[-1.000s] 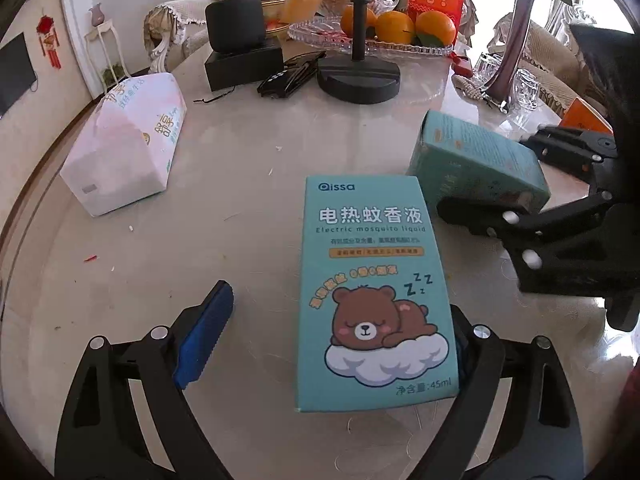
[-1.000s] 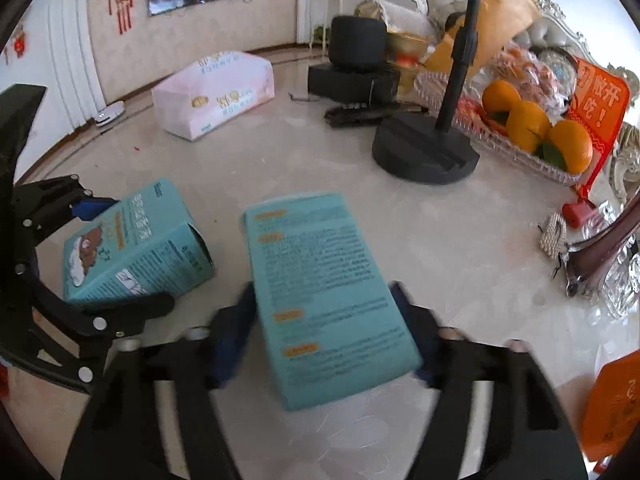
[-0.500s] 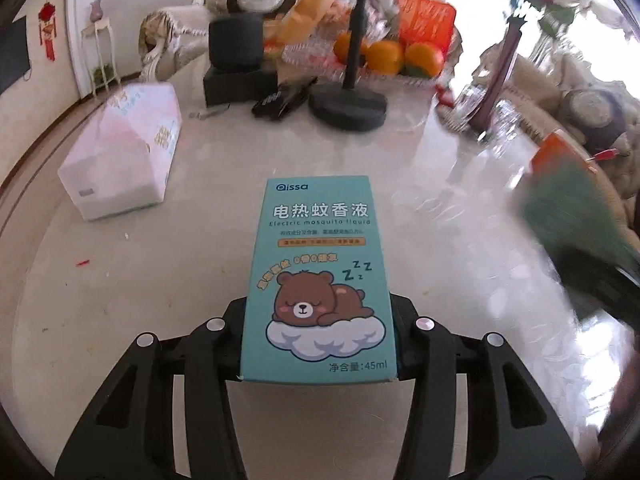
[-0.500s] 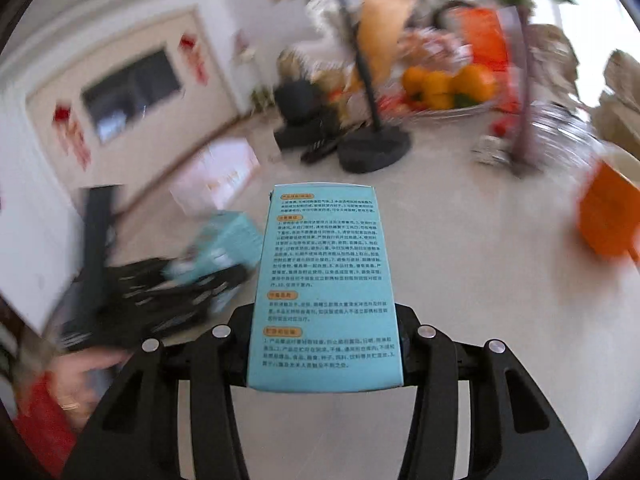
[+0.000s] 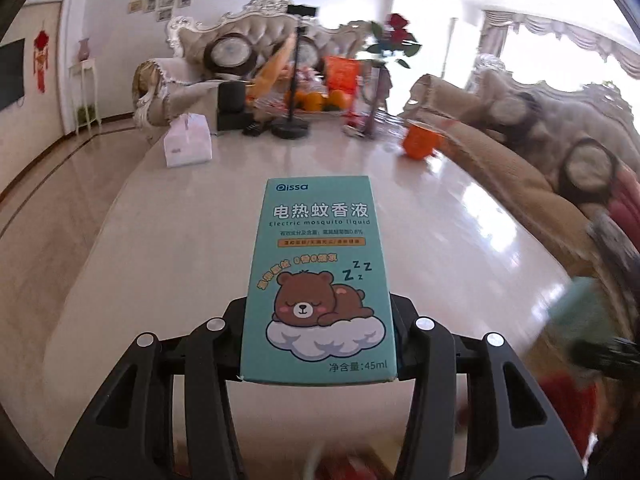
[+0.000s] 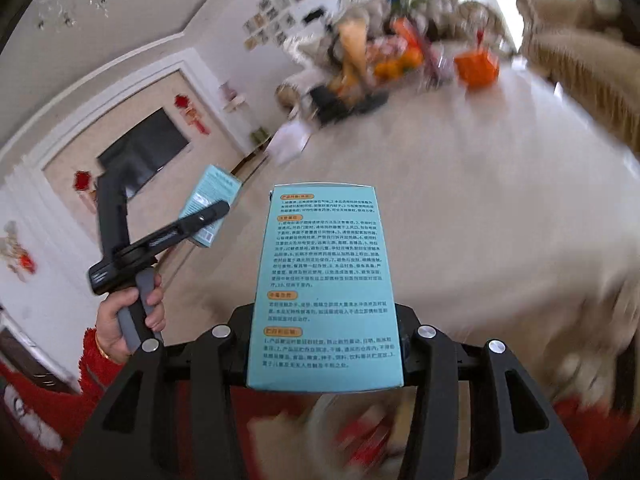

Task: Collect trash
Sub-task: 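Carry both teal boxes over the wastebasket and open both grippers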

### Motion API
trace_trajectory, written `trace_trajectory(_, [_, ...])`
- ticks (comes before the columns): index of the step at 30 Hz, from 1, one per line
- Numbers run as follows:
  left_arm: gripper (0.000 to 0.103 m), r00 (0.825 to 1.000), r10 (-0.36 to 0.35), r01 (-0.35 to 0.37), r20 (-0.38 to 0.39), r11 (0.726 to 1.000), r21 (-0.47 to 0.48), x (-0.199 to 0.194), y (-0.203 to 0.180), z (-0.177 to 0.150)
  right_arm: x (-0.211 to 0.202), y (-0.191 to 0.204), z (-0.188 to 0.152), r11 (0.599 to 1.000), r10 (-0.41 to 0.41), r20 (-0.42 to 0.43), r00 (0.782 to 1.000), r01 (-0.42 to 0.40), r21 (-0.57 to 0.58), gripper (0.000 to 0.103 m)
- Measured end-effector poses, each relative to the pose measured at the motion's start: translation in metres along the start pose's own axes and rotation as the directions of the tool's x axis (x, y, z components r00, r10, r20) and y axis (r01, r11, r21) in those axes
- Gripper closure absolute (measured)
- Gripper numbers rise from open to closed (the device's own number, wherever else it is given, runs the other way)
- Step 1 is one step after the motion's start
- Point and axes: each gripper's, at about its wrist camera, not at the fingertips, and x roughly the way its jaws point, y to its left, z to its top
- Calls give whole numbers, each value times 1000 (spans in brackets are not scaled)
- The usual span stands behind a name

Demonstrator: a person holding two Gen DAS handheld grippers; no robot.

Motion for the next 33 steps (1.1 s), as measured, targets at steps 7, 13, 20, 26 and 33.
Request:
trace_trajectory(7, [55, 994, -17, 17, -109, 1000, 3, -56, -38, -117, 19, 9, -80, 998, 36, -111, 993, -31, 48, 58])
trace_trajectory(13, [55, 957, 43, -51, -288, 998, -22, 4, -45, -205, 70, -20, -134, 988, -109, -221, 969, 130, 86, 58])
trace_trajectory(20, [55, 918, 50, -42, -394, 999, 30, 64, -60, -251, 109, -48, -158, 966, -210, -316, 925, 245, 75, 58])
trace_trajectory(26, [47, 870, 16, 12, -492, 999, 53, 86, -71, -273, 123, -60, -175, 958, -214, -379, 900, 269, 96, 57])
trace_trajectory(33, [13, 840, 58, -56, -539, 998, 19, 101, -59, -285, 125, -70, -185, 944, -251, -402, 880, 315, 100, 9])
